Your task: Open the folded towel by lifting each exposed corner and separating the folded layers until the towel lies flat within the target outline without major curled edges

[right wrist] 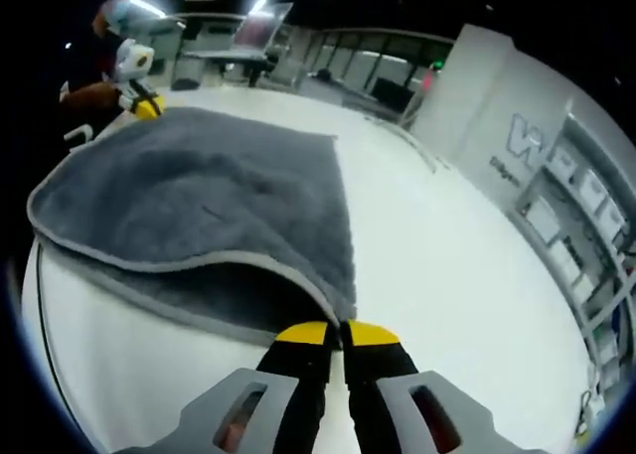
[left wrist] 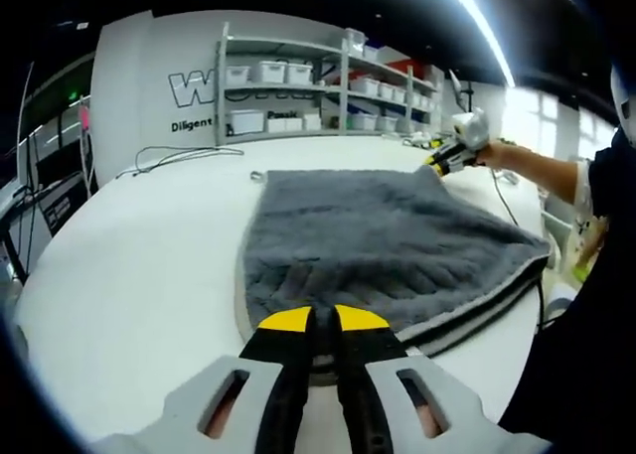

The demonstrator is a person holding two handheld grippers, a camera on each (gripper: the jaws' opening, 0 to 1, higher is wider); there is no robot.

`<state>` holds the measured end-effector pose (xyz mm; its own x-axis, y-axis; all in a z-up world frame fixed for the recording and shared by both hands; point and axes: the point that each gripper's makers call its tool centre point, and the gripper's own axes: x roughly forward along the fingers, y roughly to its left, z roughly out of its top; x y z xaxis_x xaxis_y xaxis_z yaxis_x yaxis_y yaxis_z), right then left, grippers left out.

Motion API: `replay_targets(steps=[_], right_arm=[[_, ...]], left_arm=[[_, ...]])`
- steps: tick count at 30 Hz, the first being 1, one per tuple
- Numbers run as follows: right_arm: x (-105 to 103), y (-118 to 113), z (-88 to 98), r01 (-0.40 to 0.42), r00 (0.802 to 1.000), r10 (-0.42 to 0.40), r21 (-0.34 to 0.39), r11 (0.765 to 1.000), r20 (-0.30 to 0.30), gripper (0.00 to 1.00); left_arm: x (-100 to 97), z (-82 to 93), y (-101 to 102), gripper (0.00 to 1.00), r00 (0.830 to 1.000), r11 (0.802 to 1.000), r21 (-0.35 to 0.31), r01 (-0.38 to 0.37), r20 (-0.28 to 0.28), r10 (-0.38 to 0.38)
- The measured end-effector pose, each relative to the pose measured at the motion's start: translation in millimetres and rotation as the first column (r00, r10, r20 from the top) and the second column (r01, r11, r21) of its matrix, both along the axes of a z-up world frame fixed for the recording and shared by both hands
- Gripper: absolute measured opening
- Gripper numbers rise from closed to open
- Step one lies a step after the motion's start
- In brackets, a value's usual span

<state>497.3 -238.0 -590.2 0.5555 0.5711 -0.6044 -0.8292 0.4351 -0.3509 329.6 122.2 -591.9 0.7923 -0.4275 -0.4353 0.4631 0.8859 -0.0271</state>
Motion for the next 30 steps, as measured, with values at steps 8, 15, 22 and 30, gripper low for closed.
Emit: replay_targets(steps=[8, 15, 22, 30], right_arm=[[-3, 0, -2.7, 0.002, 1.000, -0.002, -0.001, 1.000, -0.006, 0.00], [-7, -3, -5.5, 0.013, 1.000, -0.013, 0.036, 0.999, -0.012, 0.00], [-8, -4, -6.0, 0.031, 0.999, -0.030, 0.060, 0.998, -0.022, 0.00], [-12, -5, -6.5, 0.034, 0.999, -0.033, 0.006, 0.999, -0.005, 0.00]], left_arm=[[1.0, -1.5, 1, 0.03, 1.000, 1.000, 0.030, -0.007, 0.000, 0.007], [3.0, -3.0, 2, 0.02, 1.000, 0.997, 0.076, -0.008, 0.014, 0.007], [4.8, -3.0, 1, 0.01, 1.000, 0.996, 0.094, -0.002, 0.001, 0.002], [7.3, -2.8, 1, 0.01, 1.000, 0.996, 0.091, -0.017, -0.007, 0.018]])
